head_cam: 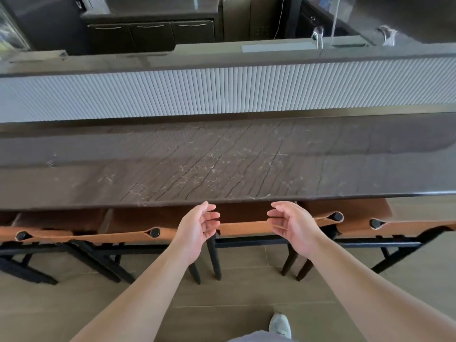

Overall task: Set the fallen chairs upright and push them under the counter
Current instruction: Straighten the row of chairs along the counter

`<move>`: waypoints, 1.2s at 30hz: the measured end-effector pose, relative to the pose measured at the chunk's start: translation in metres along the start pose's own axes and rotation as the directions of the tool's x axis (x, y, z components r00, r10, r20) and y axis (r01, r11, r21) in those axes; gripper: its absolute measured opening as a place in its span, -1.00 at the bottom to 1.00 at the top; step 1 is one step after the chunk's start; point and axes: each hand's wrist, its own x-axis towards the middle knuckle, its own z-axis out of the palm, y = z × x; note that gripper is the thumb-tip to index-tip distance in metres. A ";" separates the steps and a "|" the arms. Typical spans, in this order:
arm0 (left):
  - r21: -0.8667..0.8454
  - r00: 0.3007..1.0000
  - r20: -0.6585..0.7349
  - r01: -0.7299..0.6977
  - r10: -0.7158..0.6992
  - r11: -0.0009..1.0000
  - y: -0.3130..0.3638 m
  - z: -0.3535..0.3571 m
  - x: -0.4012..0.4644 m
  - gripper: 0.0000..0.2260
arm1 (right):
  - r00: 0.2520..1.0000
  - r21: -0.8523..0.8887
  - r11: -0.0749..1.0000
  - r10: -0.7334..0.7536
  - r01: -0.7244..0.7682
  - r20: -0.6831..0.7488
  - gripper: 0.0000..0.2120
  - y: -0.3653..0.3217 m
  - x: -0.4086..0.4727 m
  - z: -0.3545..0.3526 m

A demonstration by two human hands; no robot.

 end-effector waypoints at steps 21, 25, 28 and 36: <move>0.465 0.984 -0.165 0.014 0.071 0.885 -0.014 0.090 0.032 -0.84 | 0.991 -0.341 0.940 -0.052 0.006 -0.123 -0.90 -0.034 0.064 -0.112; 0.697 0.991 -0.009 -0.087 0.131 0.711 -0.018 0.075 0.045 -0.80 | 0.975 -0.849 0.509 -0.220 0.138 0.026 -0.79 -0.027 0.073 -0.123; 0.885 0.984 0.084 -0.146 0.156 0.442 -0.025 0.061 0.061 -0.71 | 0.970 -0.971 0.137 -0.169 0.197 0.173 -0.68 -0.016 0.081 -0.135; 0.910 0.959 0.262 -0.208 0.107 -0.359 -0.041 0.038 0.085 -0.71 | 0.924 -0.829 -0.489 -0.109 0.271 0.367 -0.69 -0.004 0.088 -0.138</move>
